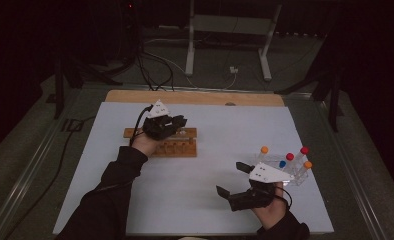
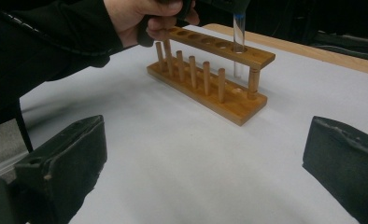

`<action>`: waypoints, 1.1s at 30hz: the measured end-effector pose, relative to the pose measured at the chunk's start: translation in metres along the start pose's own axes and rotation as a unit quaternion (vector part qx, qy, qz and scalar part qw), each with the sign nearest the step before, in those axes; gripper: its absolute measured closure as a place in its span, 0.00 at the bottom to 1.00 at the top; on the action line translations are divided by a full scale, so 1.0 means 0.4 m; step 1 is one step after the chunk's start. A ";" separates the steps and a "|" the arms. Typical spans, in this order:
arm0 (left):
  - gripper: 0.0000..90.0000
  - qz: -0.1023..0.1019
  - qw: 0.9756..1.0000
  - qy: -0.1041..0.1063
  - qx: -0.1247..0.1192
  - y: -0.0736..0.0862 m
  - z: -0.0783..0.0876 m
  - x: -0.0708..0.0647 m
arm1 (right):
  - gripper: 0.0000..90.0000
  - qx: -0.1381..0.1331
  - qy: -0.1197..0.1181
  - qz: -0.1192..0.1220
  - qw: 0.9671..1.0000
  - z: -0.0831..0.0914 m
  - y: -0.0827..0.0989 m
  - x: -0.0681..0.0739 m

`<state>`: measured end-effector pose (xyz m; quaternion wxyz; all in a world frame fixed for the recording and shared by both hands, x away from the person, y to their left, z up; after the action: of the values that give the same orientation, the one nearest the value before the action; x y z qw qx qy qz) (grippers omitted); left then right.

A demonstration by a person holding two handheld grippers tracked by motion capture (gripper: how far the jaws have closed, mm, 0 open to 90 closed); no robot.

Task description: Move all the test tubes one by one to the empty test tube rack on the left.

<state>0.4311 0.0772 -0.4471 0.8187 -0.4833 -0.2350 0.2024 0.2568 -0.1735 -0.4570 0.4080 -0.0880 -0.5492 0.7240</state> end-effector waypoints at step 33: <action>0.84 0.006 0.999 0.017 0.033 0.037 -0.040 -0.005 | 0.00 0.004 -0.010 -0.001 1.000 0.002 -0.003 -0.005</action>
<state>0.4370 0.0717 -0.4675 0.8370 -0.4607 -0.2108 0.2068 0.2583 -0.1756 -0.4562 0.4035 -0.0786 -0.5506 0.7265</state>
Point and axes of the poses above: each handheld gripper's, and its own axes: z roughly backward along the jaws, y roughly out of its underside, x roughly to its left, the point moved 4 cm from there along -z, roughly forward along the jaws, and after that the axes turned 14 degrees about -z, right-handed, at the moved point
